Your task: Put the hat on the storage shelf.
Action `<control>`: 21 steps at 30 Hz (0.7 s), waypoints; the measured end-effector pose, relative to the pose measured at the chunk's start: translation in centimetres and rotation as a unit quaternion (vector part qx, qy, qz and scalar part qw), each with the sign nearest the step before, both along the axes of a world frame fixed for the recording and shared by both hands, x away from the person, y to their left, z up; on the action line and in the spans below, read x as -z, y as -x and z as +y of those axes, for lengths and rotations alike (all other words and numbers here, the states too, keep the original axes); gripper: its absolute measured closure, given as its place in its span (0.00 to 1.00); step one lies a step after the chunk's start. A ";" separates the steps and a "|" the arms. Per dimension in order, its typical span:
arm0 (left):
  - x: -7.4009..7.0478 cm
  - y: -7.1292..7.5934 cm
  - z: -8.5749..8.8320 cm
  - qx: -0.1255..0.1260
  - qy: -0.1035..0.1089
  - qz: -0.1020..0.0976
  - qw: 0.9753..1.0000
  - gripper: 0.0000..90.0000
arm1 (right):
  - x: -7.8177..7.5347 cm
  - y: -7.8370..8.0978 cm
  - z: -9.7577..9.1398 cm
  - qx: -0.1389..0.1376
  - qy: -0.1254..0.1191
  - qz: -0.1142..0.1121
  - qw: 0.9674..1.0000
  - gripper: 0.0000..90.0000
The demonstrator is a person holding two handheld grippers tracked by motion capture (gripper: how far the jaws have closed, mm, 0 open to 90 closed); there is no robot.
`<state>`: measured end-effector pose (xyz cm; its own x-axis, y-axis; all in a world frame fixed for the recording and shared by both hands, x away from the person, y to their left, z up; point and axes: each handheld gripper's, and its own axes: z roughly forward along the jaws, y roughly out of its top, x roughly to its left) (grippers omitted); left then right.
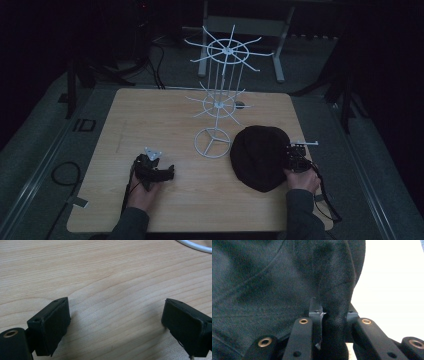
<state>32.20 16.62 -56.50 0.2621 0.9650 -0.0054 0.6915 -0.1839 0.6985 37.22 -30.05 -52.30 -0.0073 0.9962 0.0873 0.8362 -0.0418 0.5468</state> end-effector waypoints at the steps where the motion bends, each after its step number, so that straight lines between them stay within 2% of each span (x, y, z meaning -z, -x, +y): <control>1: 0.0 0.0 0.0 0.000 0.000 0.000 1.000 0.10 | 0.0 0.0 0.0 0.000 0.000 0.000 1.000 0.85; 3: 0.0 0.0 0.0 0.000 0.000 0.000 1.000 0.10 | 0.0 0.3 -0.3 0.006 -0.026 -0.013 1.000 0.86; 11: 0.0 0.0 0.0 0.000 0.000 0.000 1.000 0.10 | -0.1 0.9 -1.0 0.014 -0.079 -0.033 0.996 0.87; 21: 0.0 0.0 0.0 0.000 0.000 0.000 1.000 0.10 | -1.8 1.7 -1.1 0.008 -0.081 -0.066 0.994 0.88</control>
